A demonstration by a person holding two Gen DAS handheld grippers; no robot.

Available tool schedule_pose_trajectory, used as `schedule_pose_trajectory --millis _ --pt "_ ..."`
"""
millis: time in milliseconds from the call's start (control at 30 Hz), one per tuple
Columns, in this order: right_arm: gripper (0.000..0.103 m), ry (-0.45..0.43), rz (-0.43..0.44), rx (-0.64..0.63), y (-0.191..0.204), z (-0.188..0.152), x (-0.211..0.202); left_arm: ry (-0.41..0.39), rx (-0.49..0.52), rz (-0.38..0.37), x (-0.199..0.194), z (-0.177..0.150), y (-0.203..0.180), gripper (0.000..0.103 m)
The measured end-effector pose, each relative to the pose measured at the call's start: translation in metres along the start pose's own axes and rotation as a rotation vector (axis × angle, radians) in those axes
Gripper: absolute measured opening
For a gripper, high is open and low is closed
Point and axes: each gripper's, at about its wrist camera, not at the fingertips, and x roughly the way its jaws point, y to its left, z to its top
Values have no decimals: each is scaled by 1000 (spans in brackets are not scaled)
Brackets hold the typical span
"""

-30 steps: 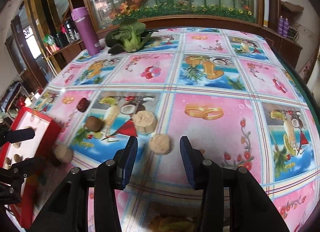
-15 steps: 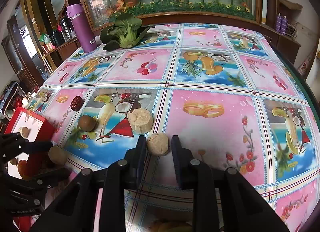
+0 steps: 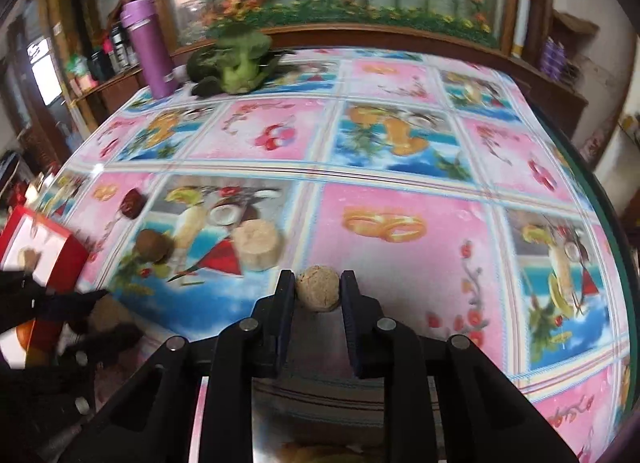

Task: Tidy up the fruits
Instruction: 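Grasp a round tan cake with the right tool while the left tool grasps a tan ball, then carry the cake and ball over the tray and open both tools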

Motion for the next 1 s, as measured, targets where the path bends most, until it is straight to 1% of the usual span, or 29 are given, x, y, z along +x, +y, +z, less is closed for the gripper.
schedule_pose_trajectory --millis 100,167,267,400,467,533,667,700,800,867,933,1000 --pt "22 -6 3 87 -16 4 -5 2 -10 -14 -3 2 -12 30" --pt "22 -35 -9 122 -24 6 -12 -3 8 -11 -7 2 -23 30" --pt "22 -76 -17 149 -32 7 -20 -25 11 -28 -17 4 -34 30" --pt "22 -125 -55 164 -39 8 -25 -88 -26 -62 -43 -1 -38 30" --pt "22 -138 -50 175 -44 8 -27 -123 -50 -75 -57 -7 -35 30" --pt "22 -149 -40 191 -47 8 -29 -162 -80 -72 -71 -14 -31 30" --pt "22 -180 -44 188 -45 7 -31 -245 -143 -80 -102 -36 -14 30" --pt "22 -185 -41 184 -44 5 -30 -278 -165 -84 -113 -45 -5 30" --pt "22 -221 -55 149 -36 -1 -31 -334 -217 -81 -135 -68 17 30" --pt "22 -266 -13 170 -37 -2 -37 -367 -251 -66 -149 -83 38 30" --pt "22 -279 -46 177 -33 -3 -44 -388 -277 -46 -158 -92 56 30" --pt "22 -278 -29 195 -26 -4 -53 -417 -318 -25 -168 -102 80 30"
